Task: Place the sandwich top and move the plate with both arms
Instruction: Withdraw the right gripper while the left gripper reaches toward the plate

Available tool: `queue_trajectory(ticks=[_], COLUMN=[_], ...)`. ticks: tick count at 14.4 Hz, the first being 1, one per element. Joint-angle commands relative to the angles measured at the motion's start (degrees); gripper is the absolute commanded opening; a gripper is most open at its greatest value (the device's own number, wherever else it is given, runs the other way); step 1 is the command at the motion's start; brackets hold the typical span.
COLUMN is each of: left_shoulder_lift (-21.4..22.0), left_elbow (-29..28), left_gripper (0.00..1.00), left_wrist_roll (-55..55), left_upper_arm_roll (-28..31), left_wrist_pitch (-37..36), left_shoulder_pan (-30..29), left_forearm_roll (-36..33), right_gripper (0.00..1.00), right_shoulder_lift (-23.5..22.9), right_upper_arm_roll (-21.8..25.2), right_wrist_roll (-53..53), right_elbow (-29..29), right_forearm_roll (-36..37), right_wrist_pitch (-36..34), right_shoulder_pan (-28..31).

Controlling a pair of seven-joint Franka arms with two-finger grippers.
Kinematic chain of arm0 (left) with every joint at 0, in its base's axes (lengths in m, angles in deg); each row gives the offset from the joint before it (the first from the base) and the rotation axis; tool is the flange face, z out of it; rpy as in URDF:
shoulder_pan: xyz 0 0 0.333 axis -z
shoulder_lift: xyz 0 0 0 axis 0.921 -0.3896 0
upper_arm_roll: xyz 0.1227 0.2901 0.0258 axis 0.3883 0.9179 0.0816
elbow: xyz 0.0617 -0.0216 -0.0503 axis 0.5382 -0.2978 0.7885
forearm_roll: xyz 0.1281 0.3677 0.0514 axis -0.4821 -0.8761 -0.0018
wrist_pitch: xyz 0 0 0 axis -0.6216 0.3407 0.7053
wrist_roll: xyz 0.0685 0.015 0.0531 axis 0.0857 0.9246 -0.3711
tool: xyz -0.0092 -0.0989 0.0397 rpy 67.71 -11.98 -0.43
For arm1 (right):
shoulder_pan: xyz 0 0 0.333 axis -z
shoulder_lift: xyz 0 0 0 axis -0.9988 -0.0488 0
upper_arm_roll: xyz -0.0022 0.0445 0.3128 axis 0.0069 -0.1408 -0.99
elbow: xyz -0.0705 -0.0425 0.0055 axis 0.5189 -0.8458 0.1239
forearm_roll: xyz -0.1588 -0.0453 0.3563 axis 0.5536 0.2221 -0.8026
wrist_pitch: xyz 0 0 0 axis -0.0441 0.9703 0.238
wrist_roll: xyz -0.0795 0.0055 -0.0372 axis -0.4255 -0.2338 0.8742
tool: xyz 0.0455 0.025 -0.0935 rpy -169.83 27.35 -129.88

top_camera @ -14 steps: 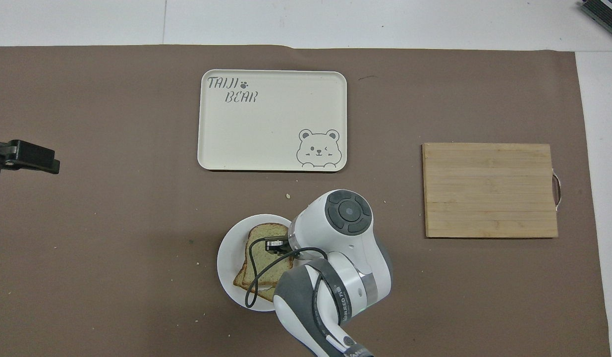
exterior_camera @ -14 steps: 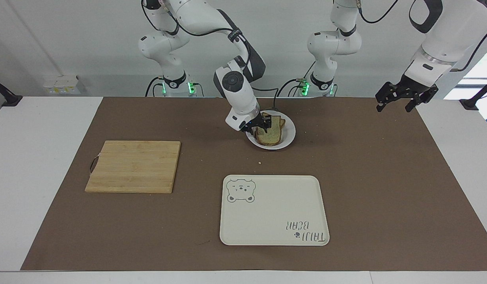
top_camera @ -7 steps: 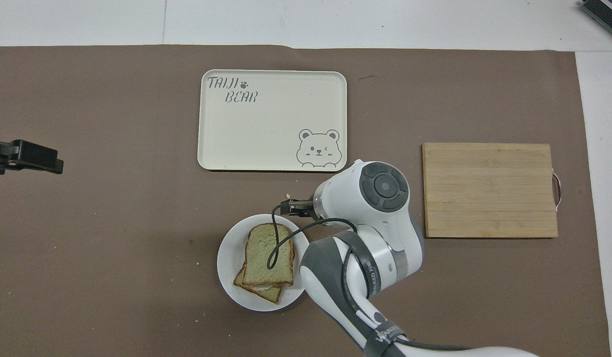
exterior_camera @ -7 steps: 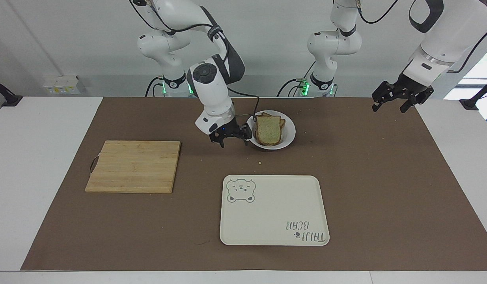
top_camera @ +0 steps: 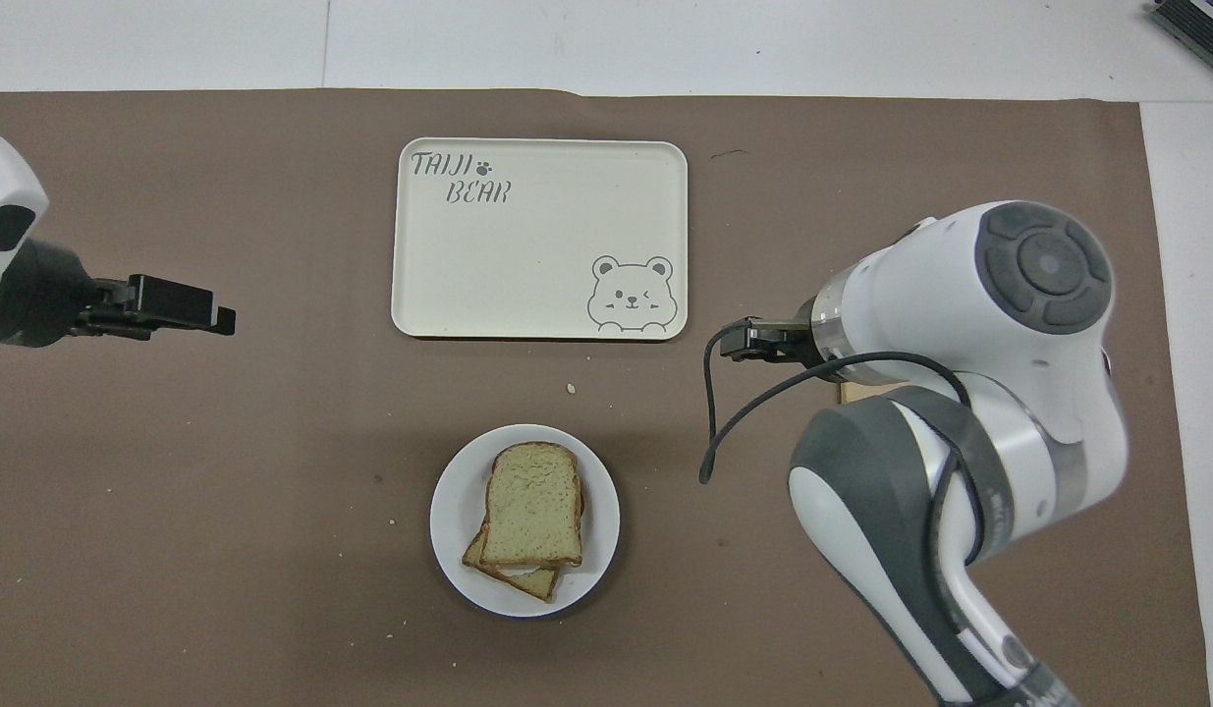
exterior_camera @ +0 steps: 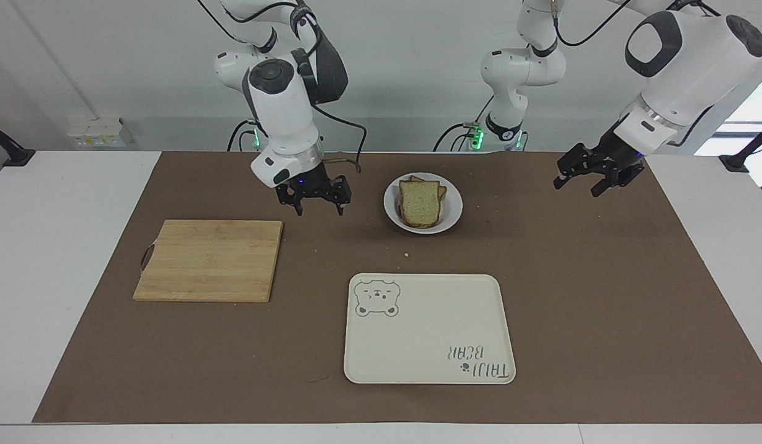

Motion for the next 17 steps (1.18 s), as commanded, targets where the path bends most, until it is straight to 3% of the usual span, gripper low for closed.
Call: queue_trajectory(ticks=[1,6,10,13,17], left_shoulder_lift=[1.99,3.48,5.59,5.41,5.76], left_elbow=[-6.94,-15.99,-27.51,-33.57,-37.19], left_gripper=[1.0,1.0,1.0,1.0,1.0], left_wrist_roll=[-2.18,-10.97,-21.58,-27.92,-29.25], left_upper_arm_roll=[0.69,0.95,1.04,0.95,0.78], left_wrist_pitch=[5.34,6.84,11.85,16.24,17.92], left_shoulder_pan=[1.39,0.6,0.42,0.51,2.0], left_forearm_roll=[5.53,14.43,21.88,26.28,28.93], right_gripper=[1.0,1.0,1.0,1.0,1.0], right_shoulder_lift=[4.04,8.01,8.54,8.54,8.45], right_upper_arm_roll=[-0.75,-0.66,-0.57,-0.4,1.01], right_wrist_roll=[4.35,7.17,8.4,11.04,11.31], right_elbow=[0.28,-1.04,-4.73,-6.57,-13.6], right_forearm_roll=[0.87,0.87,1.83,3.14,4.29], right_wrist_pitch=[-4.78,-10.41,-14.19,-16.22,-20.69], right_shoulder_pan=[4.3,11.16,16.25,17.15,17.32])
